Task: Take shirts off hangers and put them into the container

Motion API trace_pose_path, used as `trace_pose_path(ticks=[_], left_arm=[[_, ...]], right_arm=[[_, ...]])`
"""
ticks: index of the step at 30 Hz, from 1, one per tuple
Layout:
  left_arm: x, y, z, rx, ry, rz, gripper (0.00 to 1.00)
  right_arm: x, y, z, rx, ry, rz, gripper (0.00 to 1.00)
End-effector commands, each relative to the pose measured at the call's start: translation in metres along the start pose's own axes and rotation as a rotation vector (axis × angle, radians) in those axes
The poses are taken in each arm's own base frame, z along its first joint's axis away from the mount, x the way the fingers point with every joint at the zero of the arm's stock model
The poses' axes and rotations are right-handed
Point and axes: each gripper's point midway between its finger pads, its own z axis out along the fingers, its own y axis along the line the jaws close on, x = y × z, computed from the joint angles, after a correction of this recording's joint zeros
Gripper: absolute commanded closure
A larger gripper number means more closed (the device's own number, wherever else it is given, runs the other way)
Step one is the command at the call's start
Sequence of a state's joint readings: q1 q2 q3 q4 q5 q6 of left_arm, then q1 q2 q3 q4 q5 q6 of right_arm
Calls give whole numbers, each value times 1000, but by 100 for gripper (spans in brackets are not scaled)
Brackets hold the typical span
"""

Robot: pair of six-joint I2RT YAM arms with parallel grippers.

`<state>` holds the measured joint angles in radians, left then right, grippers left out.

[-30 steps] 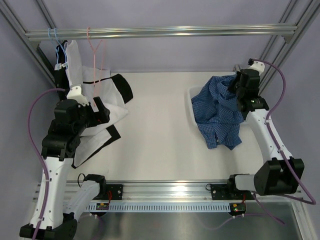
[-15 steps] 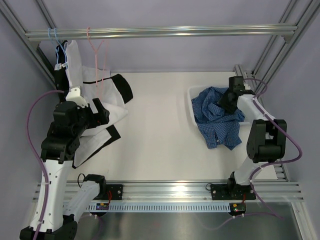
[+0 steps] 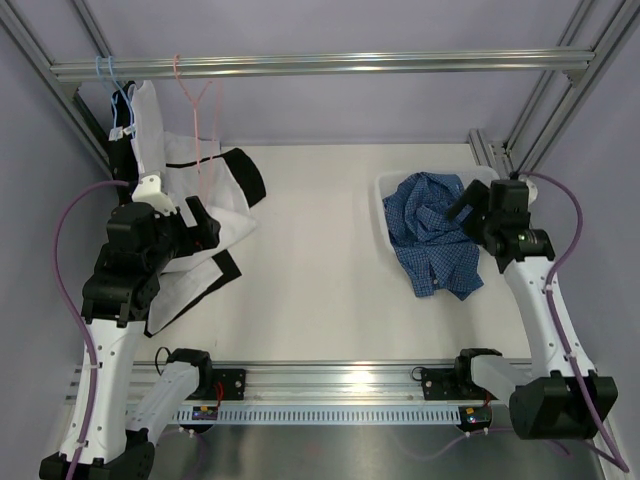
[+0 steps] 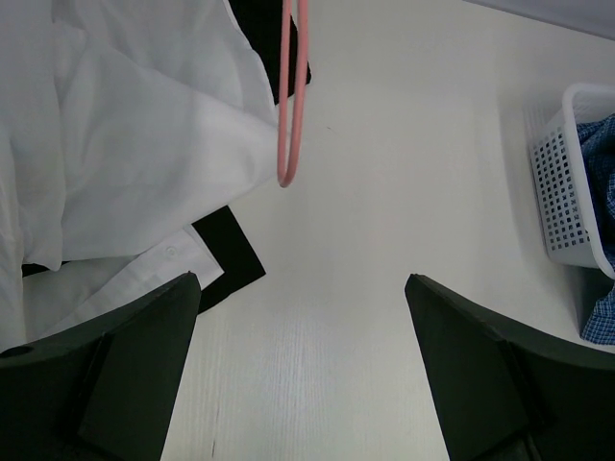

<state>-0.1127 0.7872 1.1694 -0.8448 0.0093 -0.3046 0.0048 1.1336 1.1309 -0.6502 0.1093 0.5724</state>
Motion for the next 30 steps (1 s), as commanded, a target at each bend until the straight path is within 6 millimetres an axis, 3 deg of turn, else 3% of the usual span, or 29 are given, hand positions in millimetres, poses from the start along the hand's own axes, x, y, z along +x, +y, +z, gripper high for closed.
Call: trace_pose_path(ticks=[1, 2, 3, 5, 8, 16, 19, 23, 24, 27, 30], left_arm=[[-8, -9, -3, 40, -24, 0, 5], [-8, -8, -2, 38, -23, 3, 5], [-8, -7, -2, 34, -24, 5, 5], [-5, -7, 0, 33, -13, 5, 5], [-1, -7, 4, 36, -1, 0, 5], [3, -7, 8, 38, 8, -5, 5], [5, -6, 9, 36, 15, -4, 5], [7, -3, 9, 23, 16, 1, 5], [6, -3, 8, 23, 13, 2, 5], [5, -3, 7, 23, 11, 6, 5], [4, -3, 7, 22, 9, 6, 5]], right_arm=[[68, -31, 2, 23, 164, -2, 1], [71, -31, -2, -2, 148, 7, 1], [91, -43, 2, 14, 190, 5, 1], [109, -54, 5, 27, 214, 14, 1], [125, -56, 13, 3, 245, 27, 1], [138, -42, 37, -94, 281, 10, 2], [135, -36, 40, -131, 266, 6, 16], [130, -32, 39, -149, 248, -10, 43], [129, -30, 38, -155, 246, -12, 57], [119, -25, 28, -164, 236, -18, 80], [98, -14, 10, -171, 214, -32, 91]])
